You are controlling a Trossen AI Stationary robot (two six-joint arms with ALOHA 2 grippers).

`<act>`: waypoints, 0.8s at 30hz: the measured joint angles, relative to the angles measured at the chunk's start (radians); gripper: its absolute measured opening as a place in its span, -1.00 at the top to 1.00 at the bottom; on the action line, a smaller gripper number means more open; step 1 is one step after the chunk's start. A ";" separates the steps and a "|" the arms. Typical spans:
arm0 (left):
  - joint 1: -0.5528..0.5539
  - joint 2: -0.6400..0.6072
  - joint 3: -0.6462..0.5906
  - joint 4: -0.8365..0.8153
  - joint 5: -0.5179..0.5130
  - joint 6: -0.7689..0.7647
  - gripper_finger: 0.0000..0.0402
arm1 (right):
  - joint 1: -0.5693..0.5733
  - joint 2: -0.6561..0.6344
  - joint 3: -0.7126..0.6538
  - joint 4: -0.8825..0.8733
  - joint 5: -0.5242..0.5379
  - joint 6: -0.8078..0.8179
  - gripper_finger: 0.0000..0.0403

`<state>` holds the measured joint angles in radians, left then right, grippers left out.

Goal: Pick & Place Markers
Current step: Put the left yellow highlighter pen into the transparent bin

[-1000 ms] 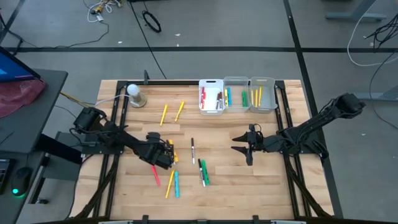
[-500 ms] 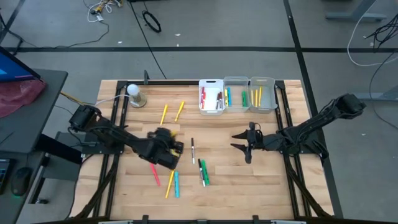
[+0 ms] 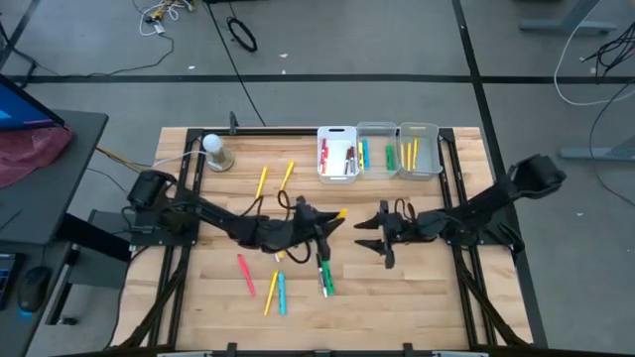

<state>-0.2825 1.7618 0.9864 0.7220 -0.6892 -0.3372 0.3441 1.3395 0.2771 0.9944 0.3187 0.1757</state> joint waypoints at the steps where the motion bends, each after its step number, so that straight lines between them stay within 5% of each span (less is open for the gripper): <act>1: 0.001 0.013 0.000 0.058 0.025 0.031 0.66 | -0.004 0.034 0.005 0.050 -0.001 0.001 -0.08; 12: 0.005 0.058 0.016 0.185 0.085 0.098 0.65 | -0.023 0.241 0.154 0.221 -0.043 -0.052 -0.09; 24: -0.004 0.058 0.016 0.182 0.088 0.127 0.58 | -0.044 0.245 0.195 0.193 -0.042 -0.051 0.63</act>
<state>-0.2862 1.8198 1.0023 0.9041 -0.6009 -0.2102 0.2997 1.5841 0.4717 1.1876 0.2769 0.1250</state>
